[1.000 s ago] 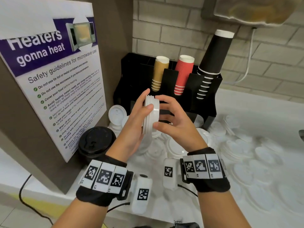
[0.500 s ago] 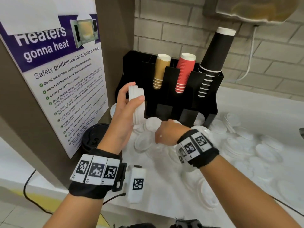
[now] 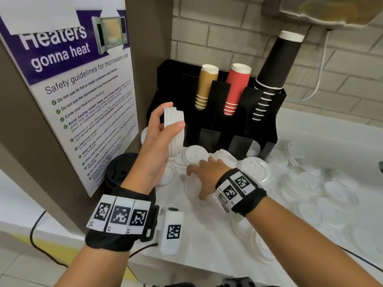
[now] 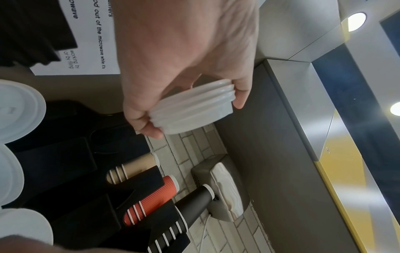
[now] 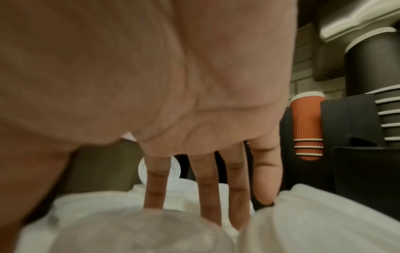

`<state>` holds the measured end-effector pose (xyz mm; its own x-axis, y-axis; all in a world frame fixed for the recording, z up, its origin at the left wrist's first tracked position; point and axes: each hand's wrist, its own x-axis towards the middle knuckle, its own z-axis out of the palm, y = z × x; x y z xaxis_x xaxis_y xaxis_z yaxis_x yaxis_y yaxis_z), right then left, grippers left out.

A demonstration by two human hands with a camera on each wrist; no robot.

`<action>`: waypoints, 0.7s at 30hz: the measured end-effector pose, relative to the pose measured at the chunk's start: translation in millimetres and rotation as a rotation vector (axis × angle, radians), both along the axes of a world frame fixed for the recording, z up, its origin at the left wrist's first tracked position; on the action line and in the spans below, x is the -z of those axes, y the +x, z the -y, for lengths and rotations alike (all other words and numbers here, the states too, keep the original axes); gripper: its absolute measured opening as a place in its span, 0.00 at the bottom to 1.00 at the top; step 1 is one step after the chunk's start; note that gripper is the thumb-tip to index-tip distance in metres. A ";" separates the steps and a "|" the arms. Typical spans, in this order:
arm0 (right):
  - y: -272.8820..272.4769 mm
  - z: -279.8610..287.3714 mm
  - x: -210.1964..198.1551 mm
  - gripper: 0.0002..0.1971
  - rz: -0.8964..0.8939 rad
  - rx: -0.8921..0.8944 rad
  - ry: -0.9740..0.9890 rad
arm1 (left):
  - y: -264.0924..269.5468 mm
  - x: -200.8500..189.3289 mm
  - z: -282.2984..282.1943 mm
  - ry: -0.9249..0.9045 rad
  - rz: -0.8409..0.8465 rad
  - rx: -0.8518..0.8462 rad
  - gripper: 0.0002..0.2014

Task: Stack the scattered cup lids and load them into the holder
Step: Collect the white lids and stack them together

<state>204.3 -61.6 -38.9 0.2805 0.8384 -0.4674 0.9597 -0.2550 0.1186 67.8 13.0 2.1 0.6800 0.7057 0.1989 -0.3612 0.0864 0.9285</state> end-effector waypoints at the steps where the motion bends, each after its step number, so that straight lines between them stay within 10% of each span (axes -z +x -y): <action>1: 1.9 0.7 -4.1 0.39 -0.031 0.017 0.017 | -0.7 -0.8 -0.8 0.002 0.004 0.002 0.29; 7: -0.9 -9.3 -27.6 0.46 -0.189 0.040 0.279 | -1.6 -5.7 -1.9 -0.005 0.032 -0.013 0.34; 13: -3.3 -3.1 -3.5 0.45 0.012 -0.026 -0.063 | 1.9 -5.8 -1.6 -0.038 0.023 -0.007 0.33; 21: 3.5 3.0 -5.1 0.38 -0.149 0.030 0.091 | 6.1 -6.2 -3.7 -0.131 0.026 0.011 0.20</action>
<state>207.8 -64.6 -33.8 0.2387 0.8715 -0.4283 0.9568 -0.2865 -0.0497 74.0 16.7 8.2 0.6834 0.7195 0.1232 -0.3832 0.2099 0.8995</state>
